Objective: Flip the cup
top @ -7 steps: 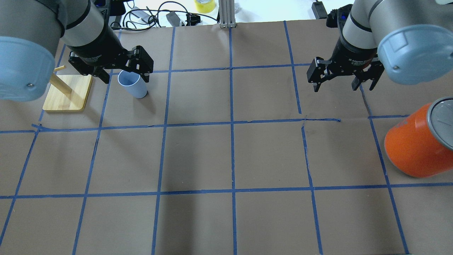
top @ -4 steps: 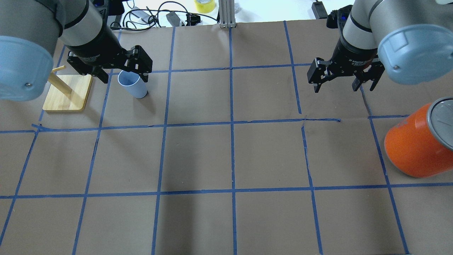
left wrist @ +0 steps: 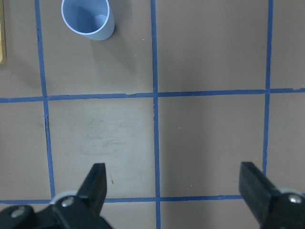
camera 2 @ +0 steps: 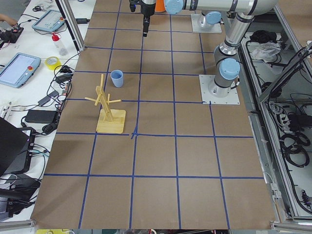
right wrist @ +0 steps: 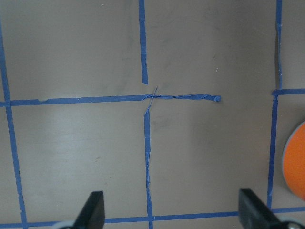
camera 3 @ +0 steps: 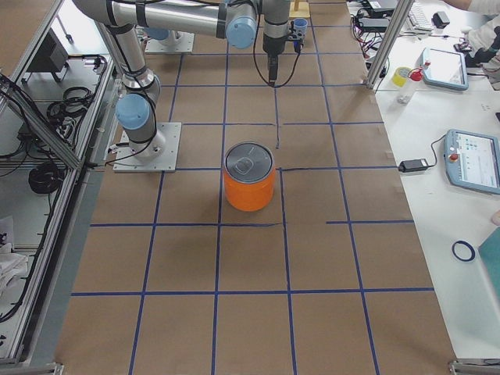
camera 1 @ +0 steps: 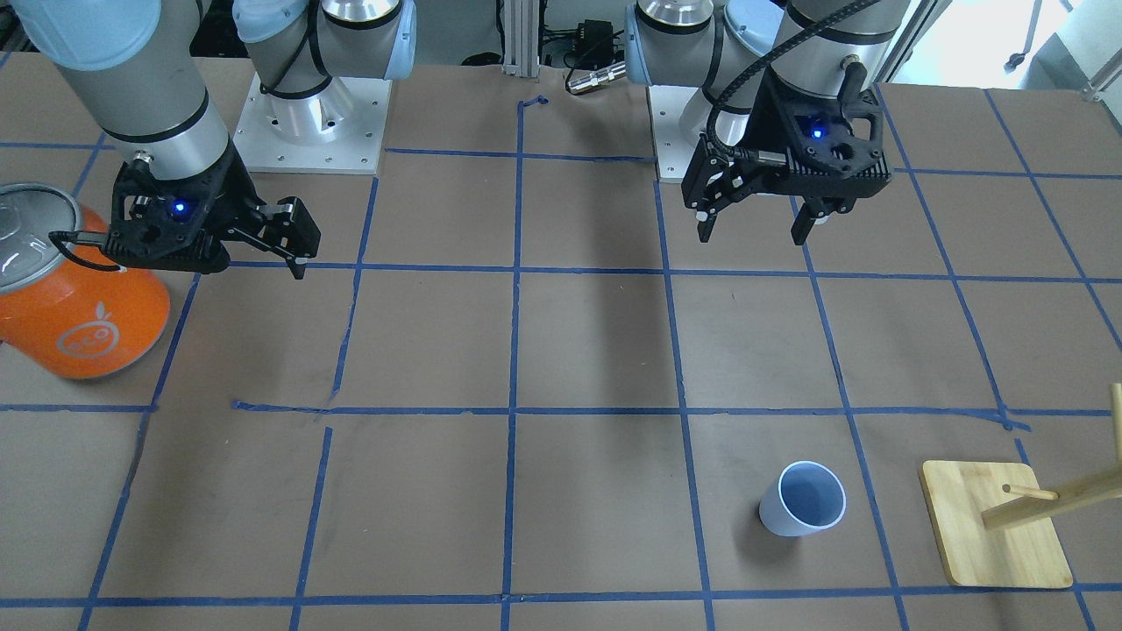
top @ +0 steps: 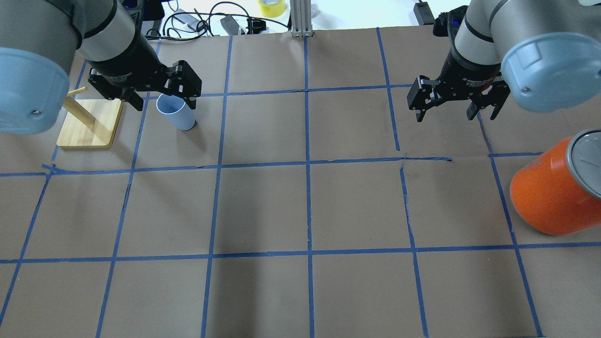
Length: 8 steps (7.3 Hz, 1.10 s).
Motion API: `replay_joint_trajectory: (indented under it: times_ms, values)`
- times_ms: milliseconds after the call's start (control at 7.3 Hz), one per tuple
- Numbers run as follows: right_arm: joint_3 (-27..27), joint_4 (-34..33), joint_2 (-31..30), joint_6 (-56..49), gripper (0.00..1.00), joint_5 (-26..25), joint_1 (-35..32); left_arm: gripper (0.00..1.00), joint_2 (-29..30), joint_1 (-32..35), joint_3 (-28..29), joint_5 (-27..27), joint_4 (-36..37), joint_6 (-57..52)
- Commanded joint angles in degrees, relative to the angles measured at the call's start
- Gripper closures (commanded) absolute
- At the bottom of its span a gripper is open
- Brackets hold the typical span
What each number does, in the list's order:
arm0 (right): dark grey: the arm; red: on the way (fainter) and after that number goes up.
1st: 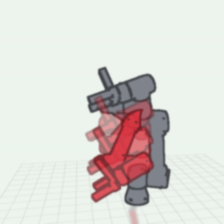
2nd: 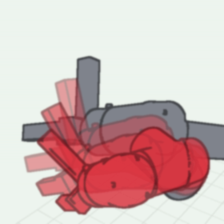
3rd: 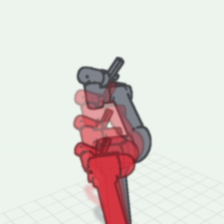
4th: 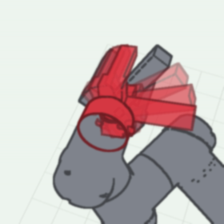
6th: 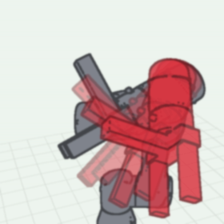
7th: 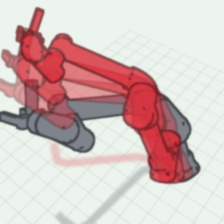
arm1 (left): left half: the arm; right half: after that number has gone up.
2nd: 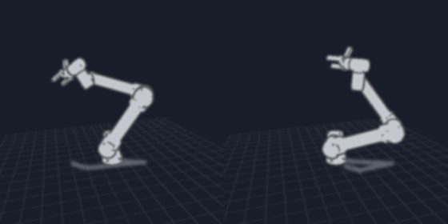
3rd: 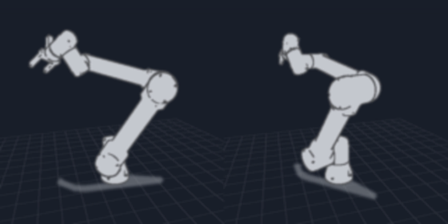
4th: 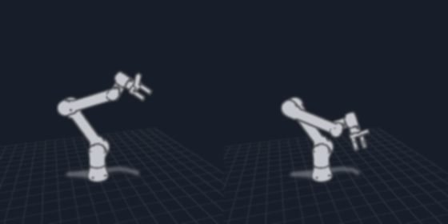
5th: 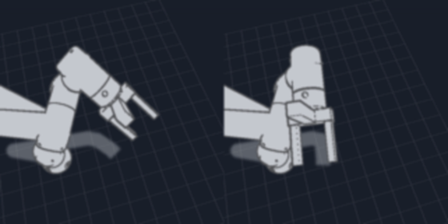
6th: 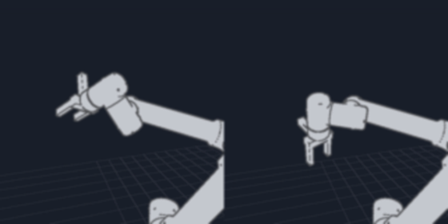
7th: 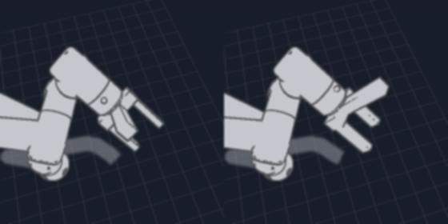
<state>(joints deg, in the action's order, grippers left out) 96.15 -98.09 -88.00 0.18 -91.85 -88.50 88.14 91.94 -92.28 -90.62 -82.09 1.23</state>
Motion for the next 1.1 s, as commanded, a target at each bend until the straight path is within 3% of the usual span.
replay_joint_trajectory:
  times_ms: [0,959]
  values:
    - [0.1,0.2,0.1,0.0,0.0,0.1,0.0,0.0,0.0,0.0,0.1,0.0,0.0,0.0]
    - [0.0,-0.5,0.4,0.2,0.0,0.6,0.0,0.0,-0.1,0.0,0.1,0.0,0.0,0.0]
